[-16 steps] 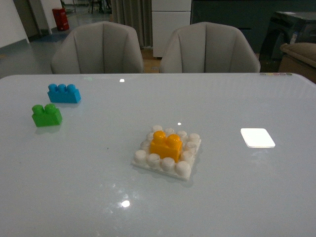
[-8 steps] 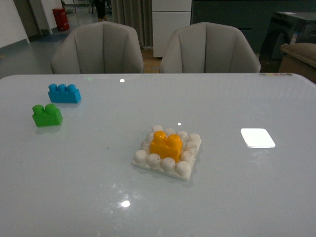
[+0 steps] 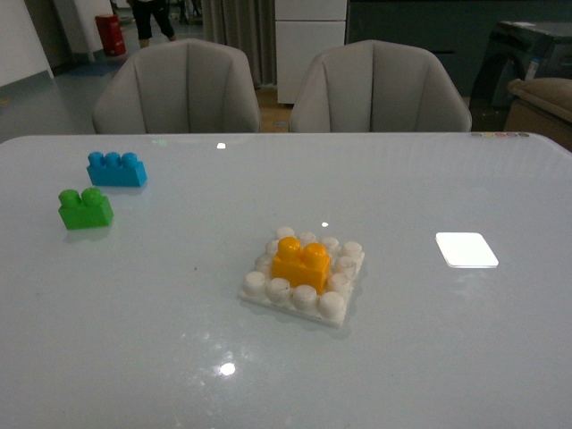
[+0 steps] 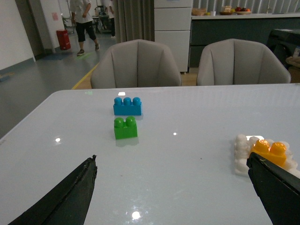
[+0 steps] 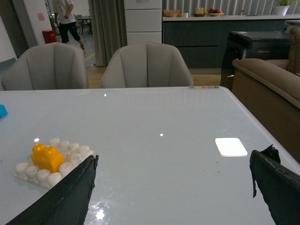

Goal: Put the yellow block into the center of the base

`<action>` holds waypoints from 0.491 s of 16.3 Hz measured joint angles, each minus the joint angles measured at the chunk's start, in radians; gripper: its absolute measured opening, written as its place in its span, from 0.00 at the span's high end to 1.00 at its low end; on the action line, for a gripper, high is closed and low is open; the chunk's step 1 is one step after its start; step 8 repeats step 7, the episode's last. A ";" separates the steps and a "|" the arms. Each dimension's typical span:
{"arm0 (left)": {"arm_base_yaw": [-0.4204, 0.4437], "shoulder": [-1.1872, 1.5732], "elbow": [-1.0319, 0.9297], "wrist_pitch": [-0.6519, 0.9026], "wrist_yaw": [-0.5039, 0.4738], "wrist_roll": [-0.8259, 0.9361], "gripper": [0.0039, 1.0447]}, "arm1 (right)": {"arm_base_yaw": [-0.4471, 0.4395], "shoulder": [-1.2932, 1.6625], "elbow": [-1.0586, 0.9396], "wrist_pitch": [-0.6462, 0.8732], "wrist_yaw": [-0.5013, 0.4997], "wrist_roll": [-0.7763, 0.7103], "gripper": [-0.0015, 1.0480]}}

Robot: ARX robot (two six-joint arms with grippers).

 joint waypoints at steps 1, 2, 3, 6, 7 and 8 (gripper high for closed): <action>0.000 0.000 0.000 0.000 0.000 0.000 0.06 | 0.000 0.000 0.000 0.000 0.000 0.000 0.06; 0.000 0.000 0.000 0.000 0.000 0.000 0.06 | 0.000 0.000 0.000 0.000 0.000 0.000 0.06; 0.000 0.000 0.000 0.000 0.000 0.000 0.06 | 0.000 0.000 0.000 0.000 0.000 0.000 0.06; 0.000 0.000 0.000 0.000 0.000 0.000 0.06 | 0.000 0.000 0.000 0.000 0.000 0.000 0.06; 0.000 0.000 0.000 0.000 0.000 0.000 0.06 | 0.000 0.000 0.000 0.000 0.000 0.000 0.06; 0.000 0.000 0.000 0.000 0.000 0.000 0.06 | 0.000 0.000 0.000 0.000 0.000 0.000 0.06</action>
